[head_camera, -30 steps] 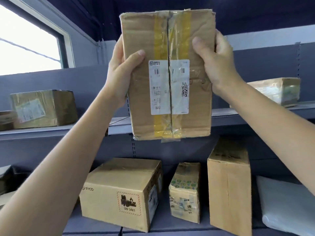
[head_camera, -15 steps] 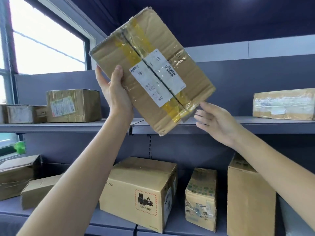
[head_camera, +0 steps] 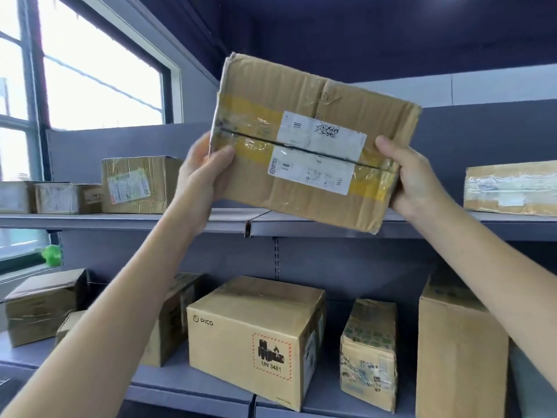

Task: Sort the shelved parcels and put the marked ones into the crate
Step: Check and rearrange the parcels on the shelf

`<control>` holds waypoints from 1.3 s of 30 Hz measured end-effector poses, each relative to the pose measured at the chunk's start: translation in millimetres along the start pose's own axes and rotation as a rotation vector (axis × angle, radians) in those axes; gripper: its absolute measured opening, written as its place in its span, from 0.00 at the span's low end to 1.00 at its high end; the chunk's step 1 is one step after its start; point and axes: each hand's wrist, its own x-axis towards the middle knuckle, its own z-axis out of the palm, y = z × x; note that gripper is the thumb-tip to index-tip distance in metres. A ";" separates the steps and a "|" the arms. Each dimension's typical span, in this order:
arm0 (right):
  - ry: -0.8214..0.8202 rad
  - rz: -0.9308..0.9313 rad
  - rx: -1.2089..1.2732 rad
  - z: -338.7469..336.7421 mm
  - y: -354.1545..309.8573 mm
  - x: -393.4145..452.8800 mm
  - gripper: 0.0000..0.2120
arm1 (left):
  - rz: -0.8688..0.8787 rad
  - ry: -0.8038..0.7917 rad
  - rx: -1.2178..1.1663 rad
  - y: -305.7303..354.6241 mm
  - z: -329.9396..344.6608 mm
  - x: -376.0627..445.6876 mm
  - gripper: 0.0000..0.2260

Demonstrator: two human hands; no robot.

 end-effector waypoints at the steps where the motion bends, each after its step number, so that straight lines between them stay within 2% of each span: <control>1: 0.003 -0.016 -0.033 5.9 -2.0 2.4 0.16 | 0.008 -0.034 -0.010 -0.6 1.3 -2.5 0.15; 3: 0.006 -0.078 -0.097 17.3 -2.1 6.9 0.12 | 0.037 -0.002 0.026 -4.8 0.3 -5.4 0.08; 6: -0.028 -0.208 -0.242 32.1 6.8 10.7 0.03 | 0.075 0.141 0.225 -15.2 -9.2 -4.9 0.06; 11: -0.048 -0.321 -0.497 47.9 38.0 24.2 0.12 | 0.090 0.271 0.432 -30.4 -25.2 12.8 0.14; 15: 0.053 -0.261 -0.559 56.2 69.7 46.1 0.15 | 0.078 0.251 0.515 -39.0 -33.6 35.9 0.25; 18: 0.051 -0.188 -0.624 60.8 92.2 57.5 0.17 | 0.059 0.217 0.593 -48.7 -43.1 54.1 0.31; 22: 0.023 -0.164 -0.822 66.6 114.3 67.4 0.24 | 0.047 0.158 0.800 -69.9 -54.3 74.0 0.34; 26: -0.027 -0.092 -0.901 78.7 130.8 79.5 0.29 | 0.048 0.070 1.111 -96.3 -61.9 86.1 0.34; 31: -0.015 -0.050 -1.050 96.6 151.4 103.8 0.32 | -0.058 -0.064 1.154 -122.4 -77.6 102.9 0.38; 36: 0.010 0.073 -1.145 111.5 169.2 128.6 0.30 | -0.093 -0.065 1.152 -136.7 -89.0 123.8 0.41; 39: 0.005 0.115 -1.206 119.3 181.3 140.2 0.25 | -0.138 -0.075 1.174 -141.6 -98.4 139.5 0.42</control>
